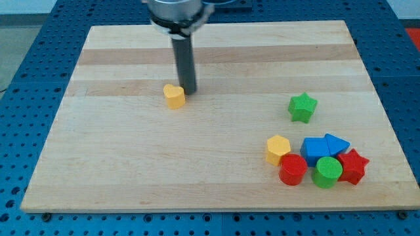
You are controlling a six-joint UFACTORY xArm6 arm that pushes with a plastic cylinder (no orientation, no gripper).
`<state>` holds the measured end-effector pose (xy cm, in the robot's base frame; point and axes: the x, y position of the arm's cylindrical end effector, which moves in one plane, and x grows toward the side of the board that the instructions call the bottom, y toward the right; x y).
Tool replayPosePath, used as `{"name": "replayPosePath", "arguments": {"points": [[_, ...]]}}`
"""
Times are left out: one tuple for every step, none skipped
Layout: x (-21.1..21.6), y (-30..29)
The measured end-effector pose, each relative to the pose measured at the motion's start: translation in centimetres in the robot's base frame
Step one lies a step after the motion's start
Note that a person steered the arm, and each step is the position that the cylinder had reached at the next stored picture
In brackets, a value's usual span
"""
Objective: Keep yellow heart at top left corner of the board
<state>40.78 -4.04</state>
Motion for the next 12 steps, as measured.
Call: {"name": "replayPosePath", "arguments": {"points": [[2.9,0.8],[3.6,-3.0],[0.1,-8.5],[-5.5,-12.8],[-4.9,-13.1],[-1.0,-11.1],[0.9,-7.7],[0.0,-4.6],[-5.1,-7.1],[-8.8,-13.5],[-8.6,-13.9],[-6.5,-12.9]]}}
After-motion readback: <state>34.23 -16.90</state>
